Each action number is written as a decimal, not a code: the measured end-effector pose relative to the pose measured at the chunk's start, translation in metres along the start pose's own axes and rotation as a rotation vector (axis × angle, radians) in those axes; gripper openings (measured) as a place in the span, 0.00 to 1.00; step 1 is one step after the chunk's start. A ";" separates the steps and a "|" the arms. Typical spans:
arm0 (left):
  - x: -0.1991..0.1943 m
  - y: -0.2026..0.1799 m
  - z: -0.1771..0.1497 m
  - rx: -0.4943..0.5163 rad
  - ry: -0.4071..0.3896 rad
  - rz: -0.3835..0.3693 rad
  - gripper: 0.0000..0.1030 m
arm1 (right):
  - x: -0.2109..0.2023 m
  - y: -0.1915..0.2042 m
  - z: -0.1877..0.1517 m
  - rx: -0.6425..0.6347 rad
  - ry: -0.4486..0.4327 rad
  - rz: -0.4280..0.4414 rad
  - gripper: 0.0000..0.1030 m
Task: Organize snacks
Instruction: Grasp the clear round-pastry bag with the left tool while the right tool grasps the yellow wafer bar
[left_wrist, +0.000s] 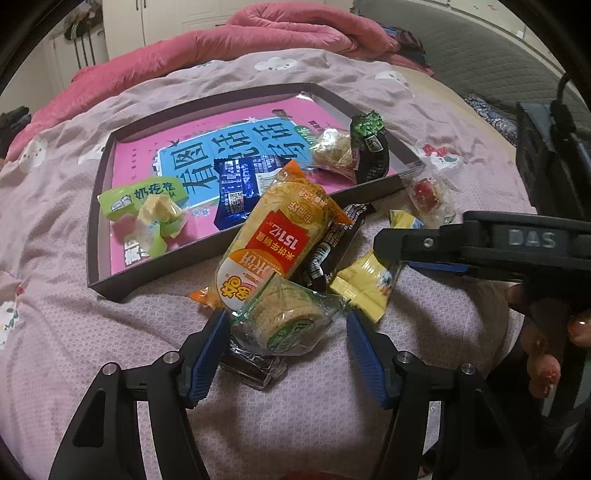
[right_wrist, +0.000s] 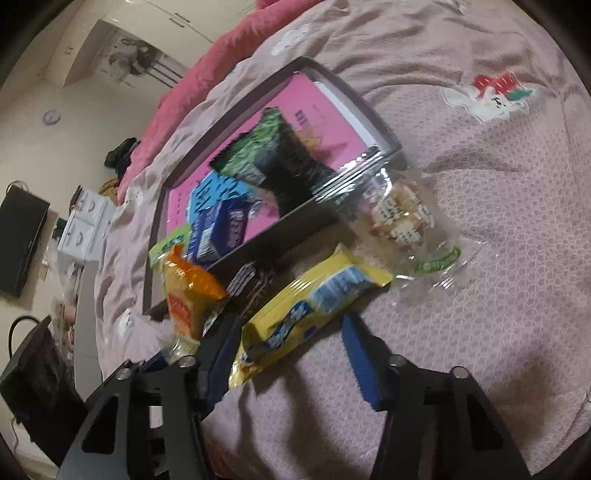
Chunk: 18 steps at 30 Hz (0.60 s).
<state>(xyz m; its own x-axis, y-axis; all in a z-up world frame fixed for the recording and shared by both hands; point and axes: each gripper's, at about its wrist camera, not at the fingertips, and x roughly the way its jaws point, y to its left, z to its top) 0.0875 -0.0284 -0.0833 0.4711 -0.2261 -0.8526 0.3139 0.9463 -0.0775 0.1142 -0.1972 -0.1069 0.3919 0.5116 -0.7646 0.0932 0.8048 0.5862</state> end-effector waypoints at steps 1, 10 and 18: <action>0.000 0.000 0.000 -0.001 0.001 0.000 0.65 | 0.002 0.000 0.001 0.004 0.002 -0.004 0.46; 0.003 -0.001 0.000 -0.015 0.003 0.010 0.65 | 0.015 -0.001 0.011 0.022 -0.009 -0.003 0.40; 0.008 -0.001 0.002 -0.029 0.003 0.019 0.63 | 0.018 -0.006 0.014 0.018 -0.035 0.047 0.27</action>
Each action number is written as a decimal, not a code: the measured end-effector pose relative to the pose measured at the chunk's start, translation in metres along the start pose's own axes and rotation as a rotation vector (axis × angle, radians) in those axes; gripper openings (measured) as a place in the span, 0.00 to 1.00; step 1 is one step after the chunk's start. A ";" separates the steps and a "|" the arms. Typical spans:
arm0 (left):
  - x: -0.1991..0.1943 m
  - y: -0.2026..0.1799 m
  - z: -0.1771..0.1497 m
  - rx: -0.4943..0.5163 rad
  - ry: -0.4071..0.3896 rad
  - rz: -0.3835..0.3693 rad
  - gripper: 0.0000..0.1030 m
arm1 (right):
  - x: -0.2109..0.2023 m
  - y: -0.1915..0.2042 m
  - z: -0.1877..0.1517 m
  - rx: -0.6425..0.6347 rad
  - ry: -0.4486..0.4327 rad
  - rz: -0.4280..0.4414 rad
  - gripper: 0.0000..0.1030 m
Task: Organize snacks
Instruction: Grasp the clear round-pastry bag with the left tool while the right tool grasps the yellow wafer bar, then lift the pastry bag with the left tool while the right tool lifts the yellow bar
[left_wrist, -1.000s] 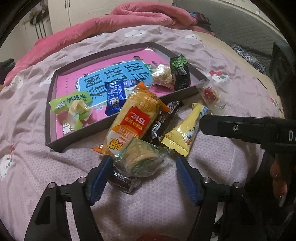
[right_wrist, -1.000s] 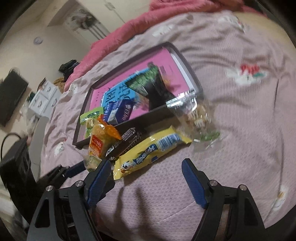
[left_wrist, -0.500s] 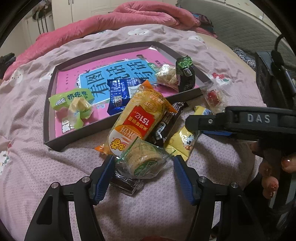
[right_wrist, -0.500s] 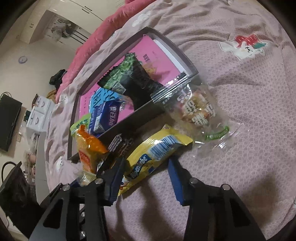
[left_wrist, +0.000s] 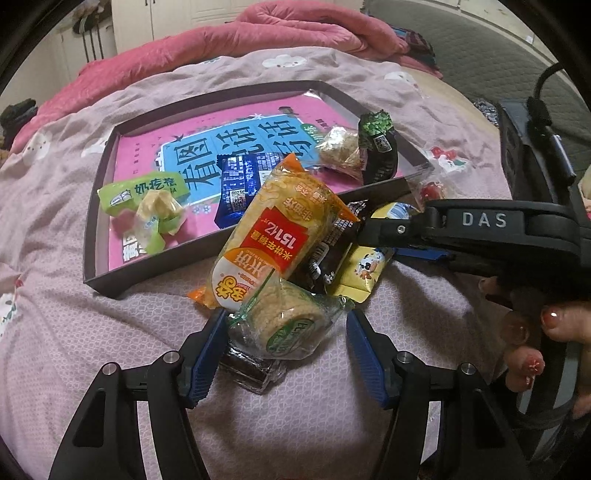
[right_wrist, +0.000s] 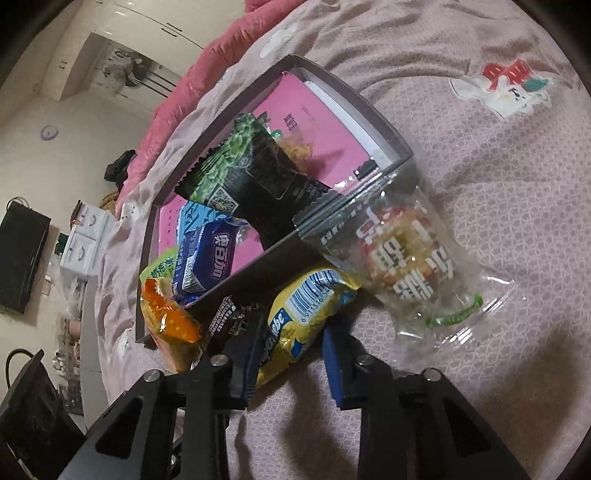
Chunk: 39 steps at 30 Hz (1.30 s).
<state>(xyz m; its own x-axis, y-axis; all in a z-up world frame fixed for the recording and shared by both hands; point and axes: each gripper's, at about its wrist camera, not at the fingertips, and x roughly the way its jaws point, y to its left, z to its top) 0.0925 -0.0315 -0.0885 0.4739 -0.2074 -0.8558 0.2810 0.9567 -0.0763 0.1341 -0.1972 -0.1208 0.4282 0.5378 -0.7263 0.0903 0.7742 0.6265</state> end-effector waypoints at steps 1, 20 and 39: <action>0.000 0.000 0.000 -0.002 -0.002 -0.002 0.62 | -0.001 0.001 0.000 -0.004 -0.002 0.004 0.26; -0.020 0.014 -0.004 -0.044 -0.037 -0.079 0.40 | -0.055 0.048 -0.030 -0.369 -0.109 -0.080 0.21; -0.004 -0.004 -0.009 -0.015 0.042 -0.163 0.29 | -0.055 0.040 -0.029 -0.348 -0.106 -0.086 0.21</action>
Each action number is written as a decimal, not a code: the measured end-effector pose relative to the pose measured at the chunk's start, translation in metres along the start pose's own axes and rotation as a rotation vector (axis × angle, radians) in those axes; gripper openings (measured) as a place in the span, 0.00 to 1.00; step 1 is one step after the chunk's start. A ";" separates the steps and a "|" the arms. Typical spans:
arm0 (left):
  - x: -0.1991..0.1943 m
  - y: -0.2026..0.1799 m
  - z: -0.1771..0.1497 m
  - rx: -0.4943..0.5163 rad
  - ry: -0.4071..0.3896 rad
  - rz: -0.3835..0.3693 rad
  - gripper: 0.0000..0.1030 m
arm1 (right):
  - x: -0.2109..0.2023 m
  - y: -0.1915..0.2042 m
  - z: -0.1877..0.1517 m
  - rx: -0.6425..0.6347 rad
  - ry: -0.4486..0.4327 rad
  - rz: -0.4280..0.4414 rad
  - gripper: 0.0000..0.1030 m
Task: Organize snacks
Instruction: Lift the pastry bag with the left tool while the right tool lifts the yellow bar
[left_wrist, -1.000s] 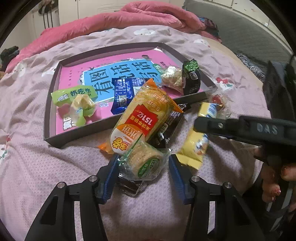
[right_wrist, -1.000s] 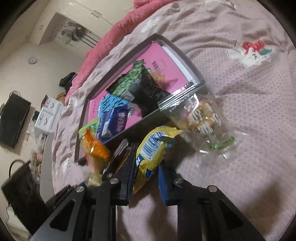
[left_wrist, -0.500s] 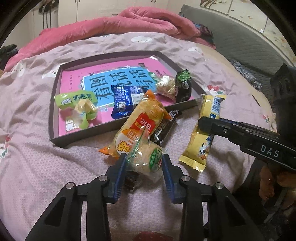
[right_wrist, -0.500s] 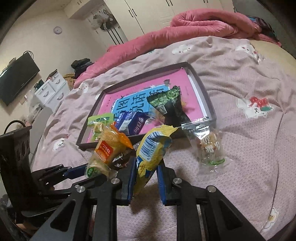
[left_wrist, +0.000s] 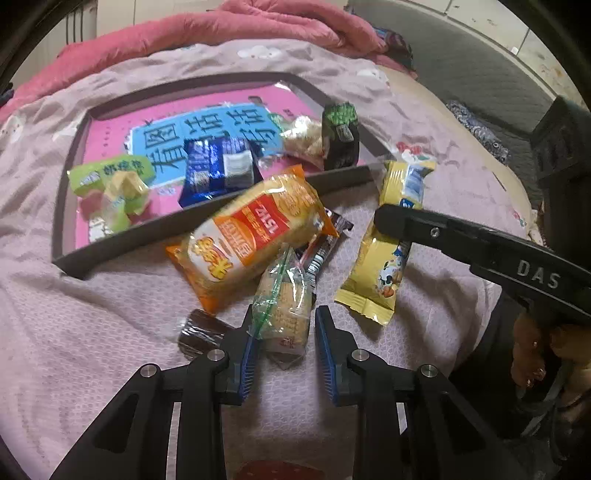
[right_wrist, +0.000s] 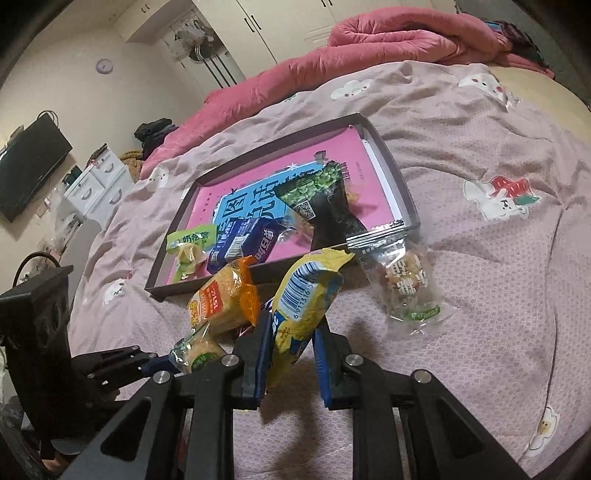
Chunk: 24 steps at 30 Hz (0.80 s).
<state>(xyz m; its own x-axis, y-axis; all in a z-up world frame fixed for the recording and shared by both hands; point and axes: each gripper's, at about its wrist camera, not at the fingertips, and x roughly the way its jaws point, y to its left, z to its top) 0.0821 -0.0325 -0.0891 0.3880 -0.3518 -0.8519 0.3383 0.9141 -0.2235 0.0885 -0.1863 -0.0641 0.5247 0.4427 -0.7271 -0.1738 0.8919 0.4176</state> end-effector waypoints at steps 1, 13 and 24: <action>0.002 0.000 0.000 -0.005 0.003 -0.002 0.29 | 0.000 0.001 0.000 -0.005 -0.001 -0.002 0.21; -0.005 0.006 0.002 -0.036 -0.014 -0.001 0.23 | -0.010 0.016 0.003 -0.088 -0.054 0.001 0.21; -0.049 0.013 0.008 -0.073 -0.114 0.033 0.22 | -0.022 0.022 0.009 -0.109 -0.094 0.016 0.21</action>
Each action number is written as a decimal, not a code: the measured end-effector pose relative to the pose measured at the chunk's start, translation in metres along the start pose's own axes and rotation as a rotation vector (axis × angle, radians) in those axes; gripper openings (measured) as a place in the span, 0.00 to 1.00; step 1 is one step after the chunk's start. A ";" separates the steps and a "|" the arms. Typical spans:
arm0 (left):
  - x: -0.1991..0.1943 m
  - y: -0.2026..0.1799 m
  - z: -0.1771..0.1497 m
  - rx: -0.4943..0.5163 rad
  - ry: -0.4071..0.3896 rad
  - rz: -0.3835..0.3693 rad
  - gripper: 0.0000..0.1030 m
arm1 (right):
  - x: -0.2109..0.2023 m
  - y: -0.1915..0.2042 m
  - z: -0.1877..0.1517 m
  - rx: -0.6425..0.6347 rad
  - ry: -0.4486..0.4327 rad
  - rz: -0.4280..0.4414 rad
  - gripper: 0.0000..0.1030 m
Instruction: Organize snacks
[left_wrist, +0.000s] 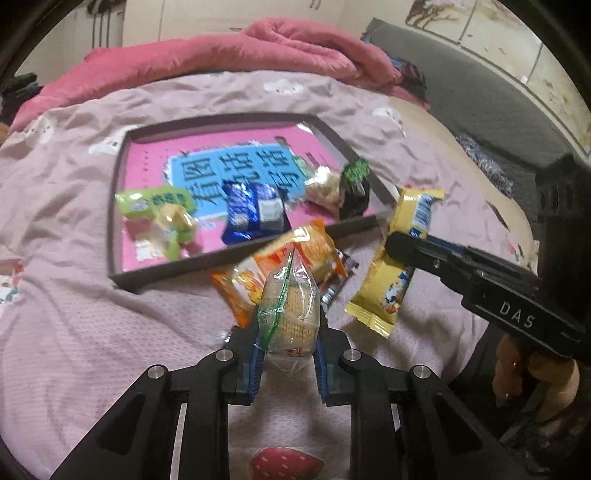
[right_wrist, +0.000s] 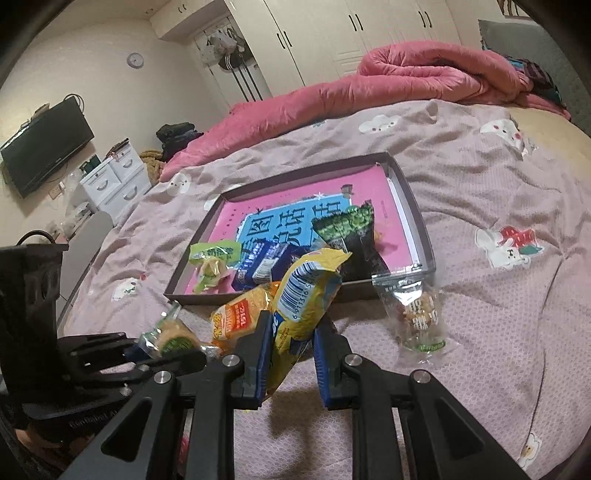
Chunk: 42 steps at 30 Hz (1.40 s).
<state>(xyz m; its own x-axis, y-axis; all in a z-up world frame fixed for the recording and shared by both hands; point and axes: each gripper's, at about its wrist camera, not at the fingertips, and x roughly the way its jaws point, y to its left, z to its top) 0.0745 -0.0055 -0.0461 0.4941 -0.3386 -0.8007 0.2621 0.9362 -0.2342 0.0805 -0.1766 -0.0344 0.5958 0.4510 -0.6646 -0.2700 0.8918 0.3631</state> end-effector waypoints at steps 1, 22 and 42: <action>-0.004 0.003 0.001 -0.009 -0.012 0.006 0.22 | -0.002 0.001 0.001 -0.002 -0.006 0.000 0.20; -0.038 0.043 0.018 -0.125 -0.108 0.100 0.23 | -0.016 0.015 0.029 -0.062 -0.102 -0.006 0.21; -0.037 0.047 0.039 -0.141 -0.139 0.109 0.23 | -0.009 0.013 0.056 -0.057 -0.125 -0.051 0.21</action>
<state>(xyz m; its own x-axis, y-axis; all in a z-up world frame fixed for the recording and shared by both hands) 0.1010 0.0473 -0.0064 0.6254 -0.2355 -0.7439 0.0874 0.9685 -0.2331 0.1136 -0.1716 0.0128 0.6986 0.4003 -0.5930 -0.2775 0.9156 0.2911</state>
